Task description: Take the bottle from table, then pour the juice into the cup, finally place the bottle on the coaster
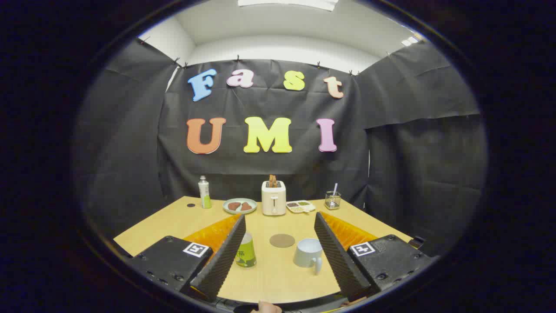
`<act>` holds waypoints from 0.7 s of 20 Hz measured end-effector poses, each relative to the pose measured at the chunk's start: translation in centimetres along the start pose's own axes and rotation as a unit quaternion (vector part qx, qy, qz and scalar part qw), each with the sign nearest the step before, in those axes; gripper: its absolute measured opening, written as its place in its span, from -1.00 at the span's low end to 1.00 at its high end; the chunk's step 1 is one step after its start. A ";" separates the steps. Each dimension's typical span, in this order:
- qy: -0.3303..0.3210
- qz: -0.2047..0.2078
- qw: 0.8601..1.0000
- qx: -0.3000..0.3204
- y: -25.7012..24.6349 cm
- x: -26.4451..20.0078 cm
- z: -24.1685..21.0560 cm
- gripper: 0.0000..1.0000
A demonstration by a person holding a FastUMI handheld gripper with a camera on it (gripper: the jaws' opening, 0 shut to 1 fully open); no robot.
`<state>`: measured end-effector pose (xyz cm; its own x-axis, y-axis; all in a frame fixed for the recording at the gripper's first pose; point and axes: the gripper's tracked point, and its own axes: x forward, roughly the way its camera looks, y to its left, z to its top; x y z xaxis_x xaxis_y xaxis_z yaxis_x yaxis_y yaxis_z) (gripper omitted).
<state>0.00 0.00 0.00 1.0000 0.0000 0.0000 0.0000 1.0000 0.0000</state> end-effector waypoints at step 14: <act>-0.002 0.030 0.999 -0.016 3.4 0.7 0.1 1.00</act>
<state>0.73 3.38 0.08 0.9982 0.0604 0.0023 -0.0603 0.9977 -0.0323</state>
